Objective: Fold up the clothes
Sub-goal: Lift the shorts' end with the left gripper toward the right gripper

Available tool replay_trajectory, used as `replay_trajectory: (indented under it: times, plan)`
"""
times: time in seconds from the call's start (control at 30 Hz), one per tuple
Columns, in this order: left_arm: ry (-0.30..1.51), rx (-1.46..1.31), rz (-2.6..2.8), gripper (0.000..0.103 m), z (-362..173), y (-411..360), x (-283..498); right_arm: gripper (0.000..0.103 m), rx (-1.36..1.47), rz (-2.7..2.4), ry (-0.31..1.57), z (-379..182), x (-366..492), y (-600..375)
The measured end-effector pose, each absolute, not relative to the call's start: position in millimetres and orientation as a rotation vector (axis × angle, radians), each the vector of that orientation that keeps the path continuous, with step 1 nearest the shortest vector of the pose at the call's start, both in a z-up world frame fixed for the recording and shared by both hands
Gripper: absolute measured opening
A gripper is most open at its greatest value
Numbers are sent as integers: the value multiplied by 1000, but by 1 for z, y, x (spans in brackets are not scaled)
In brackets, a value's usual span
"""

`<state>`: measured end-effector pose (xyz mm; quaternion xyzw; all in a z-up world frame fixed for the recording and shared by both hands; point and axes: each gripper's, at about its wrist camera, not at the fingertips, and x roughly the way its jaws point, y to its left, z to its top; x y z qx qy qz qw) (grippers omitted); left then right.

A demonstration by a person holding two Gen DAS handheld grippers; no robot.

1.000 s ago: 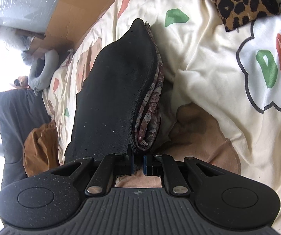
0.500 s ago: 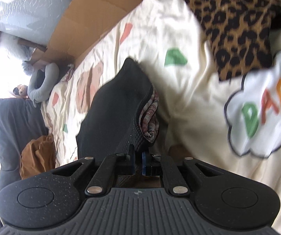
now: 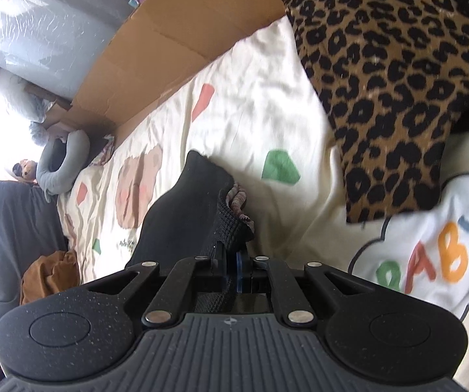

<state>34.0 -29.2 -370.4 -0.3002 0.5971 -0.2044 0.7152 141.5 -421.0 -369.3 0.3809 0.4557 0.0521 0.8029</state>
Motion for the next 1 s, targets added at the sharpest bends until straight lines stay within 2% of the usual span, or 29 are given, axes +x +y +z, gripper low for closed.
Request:
replay_trajectory:
  times: [0.73,0.87,0.97,1.0]
  plan:
    - [1462,-672,-665,4,-408,-94,47,4,740,21,939,-371,182,-454]
    - [1487,-635,-637,3,-404,-85,48,12,714,-12,947,-372,178,-458]
    - [1463,-608,-613,10,-394,-71,56,14,739,-12,926,-370,167,-465]
    - [1449,-595,-604,13,-390,-67,60,21,751,-15,922,-370,164,-467]
